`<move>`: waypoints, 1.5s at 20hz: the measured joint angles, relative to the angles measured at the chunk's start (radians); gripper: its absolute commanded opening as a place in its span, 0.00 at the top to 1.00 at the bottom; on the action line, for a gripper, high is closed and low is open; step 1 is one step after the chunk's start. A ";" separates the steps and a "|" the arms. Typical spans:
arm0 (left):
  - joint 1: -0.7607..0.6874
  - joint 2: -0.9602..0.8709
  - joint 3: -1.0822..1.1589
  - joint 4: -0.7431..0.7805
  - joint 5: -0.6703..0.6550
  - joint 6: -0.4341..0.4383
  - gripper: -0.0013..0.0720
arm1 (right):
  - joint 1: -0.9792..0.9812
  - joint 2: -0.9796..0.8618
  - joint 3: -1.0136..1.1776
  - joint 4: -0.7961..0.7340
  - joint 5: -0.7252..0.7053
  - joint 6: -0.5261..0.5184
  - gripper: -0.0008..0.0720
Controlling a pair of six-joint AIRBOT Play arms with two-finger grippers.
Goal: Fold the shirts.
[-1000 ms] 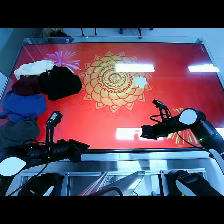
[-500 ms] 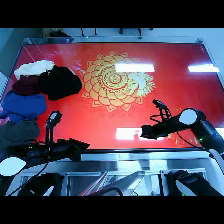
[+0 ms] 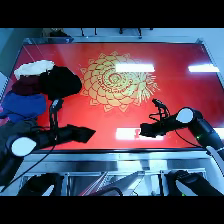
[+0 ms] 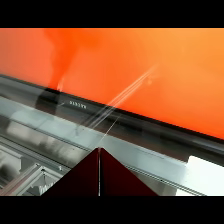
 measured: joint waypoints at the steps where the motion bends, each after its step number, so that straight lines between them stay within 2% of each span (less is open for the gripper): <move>1: 0.040 -0.048 0.038 0.000 0.000 0.034 0.07 | 0.000 -0.009 0.000 0.003 -0.005 0.000 0.95; 4: 0.187 -0.193 0.180 0.000 0.006 0.128 0.07 | 0.000 -0.046 0.000 0.035 -0.026 0.000 0.94; 5: 0.240 -0.243 0.225 0.000 0.006 0.152 0.07 | 0.000 -0.064 0.000 0.046 -0.042 0.000 0.88; 6: 0.296 -0.299 0.284 0.000 0.005 0.183 0.07 | 0.000 -0.085 0.000 0.053 -0.064 0.000 0.59; 7: 0.349 -0.357 0.340 0.001 0.003 0.211 0.07 | 0.000 -0.113 0.000 0.060 -0.085 0.000 0.37; 8: 0.394 -0.415 0.392 0.001 0.002 0.238 0.07 | 0.000 -0.142 0.000 0.062 -0.106 0.000 0.28; 11: 0.503 -0.608 0.563 0.003 0.005 0.312 0.07 | 0.000 -0.245 0.005 0.095 -0.180 0.000 0.29; 15: 0.587 -0.879 0.777 0.019 0.071 0.389 0.07 | 0.000 -0.356 0.032 0.118 -0.278 -0.002 0.29; 23: 0.653 -1.250 1.006 0.185 0.010 0.361 0.07 | -0.001 -0.410 0.163 0.128 -0.327 -0.059 0.30; 24: 0.653 -1.277 1.023 0.190 -0.010 0.360 0.21 | -0.001 -0.411 0.180 0.129 -0.329 -0.065 0.30; 25: 0.651 -1.301 1.043 0.196 -0.035 0.353 0.70 | -0.001 -0.410 0.198 0.129 -0.328 -0.074 0.30; 26: 0.648 -1.318 1.061 0.197 -0.064 0.338 0.97 | -0.001 -0.408 0.212 0.129 -0.325 -0.082 0.31; 27: 0.644 -1.328 1.085 0.200 -0.097 0.328 0.96 | -0.001 -0.404 0.224 0.129 -0.316 -0.089 0.32; 28: 0.638 -1.332 1.111 0.197 -0.134 0.315 0.96 | -0.001 -0.397 0.236 0.129 -0.306 -0.097 0.54; 29: 0.630 -1.331 1.143 0.182 -0.174 0.308 0.96 | -0.001 -0.389 0.245 0.128 -0.298 -0.106 0.81; 30: 0.620 -1.323 1.176 0.153 -0.211 0.300 0.96 | -0.002 -0.377 0.251 0.127 -0.291 -0.117 0.83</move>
